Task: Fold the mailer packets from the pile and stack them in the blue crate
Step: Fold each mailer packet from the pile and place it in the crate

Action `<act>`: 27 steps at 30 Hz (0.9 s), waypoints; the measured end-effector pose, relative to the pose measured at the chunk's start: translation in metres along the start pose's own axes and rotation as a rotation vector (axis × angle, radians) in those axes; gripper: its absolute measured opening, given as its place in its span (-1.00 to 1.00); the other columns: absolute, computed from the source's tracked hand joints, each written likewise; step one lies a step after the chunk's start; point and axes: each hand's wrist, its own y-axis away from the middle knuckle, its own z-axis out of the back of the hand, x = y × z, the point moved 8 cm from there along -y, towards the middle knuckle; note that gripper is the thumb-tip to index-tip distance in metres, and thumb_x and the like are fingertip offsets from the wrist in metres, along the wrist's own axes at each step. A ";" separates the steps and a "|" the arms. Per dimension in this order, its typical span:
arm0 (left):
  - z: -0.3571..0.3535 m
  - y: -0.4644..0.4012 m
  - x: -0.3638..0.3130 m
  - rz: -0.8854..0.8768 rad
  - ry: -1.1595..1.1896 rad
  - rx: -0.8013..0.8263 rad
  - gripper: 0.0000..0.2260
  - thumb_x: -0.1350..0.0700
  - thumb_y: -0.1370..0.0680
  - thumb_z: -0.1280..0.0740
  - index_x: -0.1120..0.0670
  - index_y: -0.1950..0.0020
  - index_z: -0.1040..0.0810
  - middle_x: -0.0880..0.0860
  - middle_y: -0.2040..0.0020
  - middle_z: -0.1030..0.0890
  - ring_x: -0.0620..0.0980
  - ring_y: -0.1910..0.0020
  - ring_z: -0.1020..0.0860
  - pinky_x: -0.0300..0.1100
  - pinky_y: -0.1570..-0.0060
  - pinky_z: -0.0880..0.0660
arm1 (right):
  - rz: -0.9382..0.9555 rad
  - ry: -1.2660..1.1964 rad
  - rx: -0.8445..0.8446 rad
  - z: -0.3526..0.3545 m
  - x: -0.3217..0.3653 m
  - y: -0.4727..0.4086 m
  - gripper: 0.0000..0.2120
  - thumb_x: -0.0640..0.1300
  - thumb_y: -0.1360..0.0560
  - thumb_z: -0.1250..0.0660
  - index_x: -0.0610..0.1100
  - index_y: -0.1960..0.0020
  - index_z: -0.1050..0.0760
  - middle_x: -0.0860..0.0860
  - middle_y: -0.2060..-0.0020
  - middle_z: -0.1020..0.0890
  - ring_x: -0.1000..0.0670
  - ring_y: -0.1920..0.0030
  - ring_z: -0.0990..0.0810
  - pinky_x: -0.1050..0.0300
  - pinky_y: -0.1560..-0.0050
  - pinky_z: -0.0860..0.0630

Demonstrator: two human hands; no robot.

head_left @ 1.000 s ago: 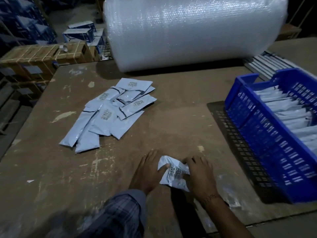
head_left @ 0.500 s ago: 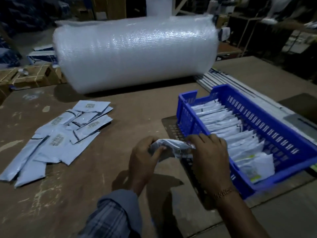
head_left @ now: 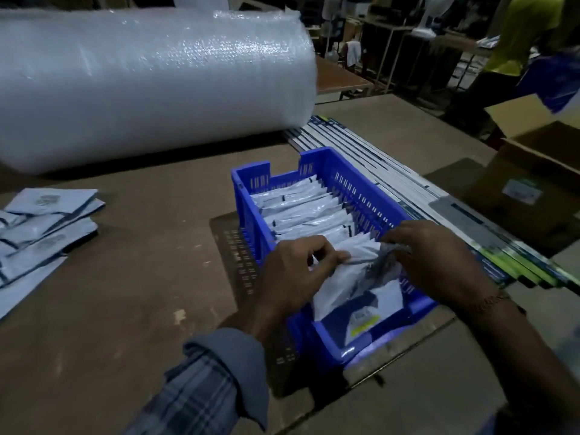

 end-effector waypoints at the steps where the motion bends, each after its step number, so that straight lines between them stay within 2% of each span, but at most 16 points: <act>1: -0.015 -0.007 0.010 0.072 0.004 0.071 -0.55 -0.25 -0.70 -0.25 0.05 0.18 -0.59 -0.12 0.38 -0.55 -0.16 0.39 -0.50 -0.05 0.30 -0.43 | 0.000 -0.007 0.058 -0.010 -0.011 0.000 -0.71 -0.32 -0.32 -0.52 -0.04 0.02 -0.70 -0.06 0.10 -0.69 -0.25 0.07 -0.66 -0.13 0.13 -0.61; 2: -0.030 -0.014 0.023 0.149 -0.007 0.147 -0.52 -0.26 -0.72 -0.18 0.06 0.15 -0.62 -0.13 0.36 -0.57 -0.18 0.37 -0.51 -0.05 0.26 -0.46 | -0.004 -0.003 0.107 -0.020 -0.021 0.001 -0.72 -0.31 -0.32 -0.52 -0.03 0.04 -0.71 -0.06 0.11 -0.70 -0.24 0.08 -0.67 -0.10 0.14 -0.61; 4: -0.058 -0.030 0.051 0.240 -0.123 0.323 -0.58 -0.24 -0.73 -0.16 -0.03 0.09 -0.63 -0.14 0.19 -0.66 -0.15 0.21 -0.60 -0.02 0.08 -0.58 | 0.008 0.002 0.183 -0.038 -0.032 -0.001 -0.71 -0.28 -0.33 -0.52 0.03 0.03 -0.75 -0.02 0.09 -0.73 -0.20 0.05 -0.69 -0.04 0.11 -0.61; 7: -0.101 -0.045 0.084 0.286 -0.410 0.662 -0.74 -0.18 -0.70 -0.28 -0.09 0.10 -0.54 -0.03 0.00 -0.66 0.06 0.01 -0.61 0.05 -0.04 -0.59 | -0.008 0.000 0.357 -0.068 -0.042 -0.002 -0.74 -0.20 -0.42 -0.48 0.09 -0.01 -0.76 0.08 0.01 -0.74 -0.07 -0.04 -0.69 0.03 0.02 -0.58; 9: -0.121 -0.045 0.095 0.274 -0.560 0.798 -0.78 -0.18 -0.62 -0.42 -0.05 0.01 -0.55 0.04 -0.10 -0.63 0.12 -0.10 -0.59 0.07 -0.08 -0.58 | -0.029 -0.008 0.467 -0.086 -0.049 0.001 -0.78 -0.17 -0.44 -0.52 0.11 -0.01 -0.76 0.12 0.00 -0.74 0.03 -0.04 -0.69 0.08 0.01 -0.59; 10: -0.129 -0.044 0.097 0.238 -0.627 0.819 -0.72 -0.19 -0.57 -0.49 -0.02 -0.05 -0.56 0.08 -0.15 -0.60 0.15 -0.15 -0.57 0.08 -0.09 -0.57 | -0.032 -0.035 0.501 -0.092 -0.051 0.002 -0.78 -0.15 -0.41 -0.56 0.11 0.01 -0.76 0.13 0.02 -0.74 0.09 0.01 -0.68 0.11 0.01 -0.60; 13: -0.148 -0.039 0.099 0.119 -0.821 0.825 -0.35 -0.34 -0.39 -0.57 0.07 -0.22 -0.48 0.17 -0.29 -0.40 0.22 -0.25 -0.42 0.18 -0.11 -0.54 | -0.048 -0.075 0.609 -0.107 -0.059 0.003 -0.79 -0.13 -0.34 -0.63 0.10 0.06 -0.77 0.16 0.13 -0.75 0.23 0.20 -0.60 0.29 0.09 -0.52; 15: -0.155 -0.037 0.099 0.075 -0.920 0.824 -0.11 -0.40 -0.31 -0.59 0.11 -0.38 -0.34 0.21 -0.36 -0.30 0.25 -0.29 -0.37 0.23 -0.06 -0.57 | -0.065 -0.089 0.679 -0.116 -0.064 0.002 -0.80 -0.11 -0.31 -0.64 0.09 0.09 -0.77 0.15 0.19 -0.75 0.23 0.25 -0.61 0.28 0.10 -0.54; 18: -0.166 -0.039 0.096 0.073 -0.946 0.839 0.10 -0.32 -0.23 -0.67 0.09 -0.52 -0.14 0.22 -0.37 -0.29 0.27 -0.27 -0.42 0.20 -0.01 -0.57 | -0.029 -0.125 0.759 -0.125 -0.059 0.001 -0.88 -0.07 -0.34 -0.63 0.02 0.13 -0.76 0.12 0.25 -0.74 0.15 0.23 -0.68 0.22 0.09 -0.60; 20: -0.176 -0.037 0.097 0.099 -0.922 0.856 0.17 -0.26 -0.24 -0.70 0.05 -0.57 -0.04 0.22 -0.35 -0.35 0.29 -0.25 -0.47 0.20 -0.03 -0.54 | -0.006 -0.128 0.773 -0.128 -0.058 -0.001 -0.89 -0.11 -0.40 -0.58 0.00 0.07 -0.77 0.11 0.19 -0.75 0.12 0.17 -0.70 0.22 0.02 -0.62; 22: -0.185 -0.036 0.098 0.126 -0.931 0.865 0.16 -0.22 -0.26 -0.70 0.05 -0.59 -0.02 0.23 -0.33 -0.40 0.30 -0.23 -0.52 0.22 -0.06 -0.55 | -0.003 -0.125 0.787 -0.133 -0.059 -0.001 -0.82 -0.20 -0.44 -0.52 0.01 0.01 -0.77 0.11 0.12 -0.77 0.11 0.11 -0.71 0.22 -0.04 -0.62; 25: -0.192 -0.034 0.098 0.149 -0.894 0.848 -0.03 -0.12 -0.29 -0.71 0.09 -0.45 -0.16 0.22 -0.26 -0.47 0.27 -0.16 -0.57 0.10 0.07 -0.51 | -0.002 -0.120 0.797 -0.143 -0.064 -0.001 -0.75 -0.28 -0.47 -0.44 0.03 -0.01 -0.76 0.10 0.13 -0.76 0.08 0.14 -0.71 0.13 -0.04 -0.66; 27: -0.194 -0.032 0.102 0.207 -0.784 0.850 -0.08 -0.01 -0.33 -0.70 0.10 -0.44 -0.14 0.25 -0.27 -0.45 0.29 -0.15 -0.58 0.06 0.15 -0.46 | 0.008 -0.095 0.791 -0.146 -0.065 -0.003 -0.77 -0.27 -0.51 -0.43 0.00 -0.03 -0.75 0.05 0.10 -0.76 0.04 0.12 -0.71 0.16 -0.04 -0.64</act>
